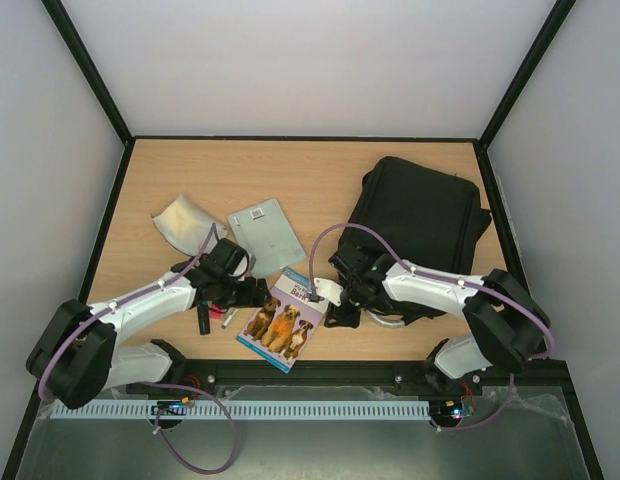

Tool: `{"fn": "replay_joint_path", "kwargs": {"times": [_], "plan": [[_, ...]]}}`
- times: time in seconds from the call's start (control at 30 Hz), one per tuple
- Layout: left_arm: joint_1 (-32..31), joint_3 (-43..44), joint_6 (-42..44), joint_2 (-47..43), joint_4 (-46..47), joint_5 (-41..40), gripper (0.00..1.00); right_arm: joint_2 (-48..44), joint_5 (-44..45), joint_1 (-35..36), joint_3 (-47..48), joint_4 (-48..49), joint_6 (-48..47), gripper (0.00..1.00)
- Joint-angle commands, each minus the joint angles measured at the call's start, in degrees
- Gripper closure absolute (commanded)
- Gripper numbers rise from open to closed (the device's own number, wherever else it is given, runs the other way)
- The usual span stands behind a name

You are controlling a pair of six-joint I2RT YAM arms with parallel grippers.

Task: Pack the student bag
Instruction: Pick up the book from the center of the board.

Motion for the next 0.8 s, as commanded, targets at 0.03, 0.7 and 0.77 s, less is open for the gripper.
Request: {"fn": "replay_joint_path", "kwargs": {"times": [0.03, 0.7, 0.77], "plan": [[-2.5, -2.2, -3.9, -0.4, 2.5, -1.7, 0.16, 2.8, 1.5, 0.9, 0.7, 0.4, 1.1, 0.80], [-9.2, -7.1, -8.7, 0.1, 6.1, -3.5, 0.17, 9.1, 18.2, 1.0, 2.8, 5.7, 8.2, 0.87], [-10.5, -7.4, -9.7, 0.3, 6.9, -3.6, 0.17, 9.3, 20.3, 1.0, 2.9, 6.4, 8.8, 0.87]]}}
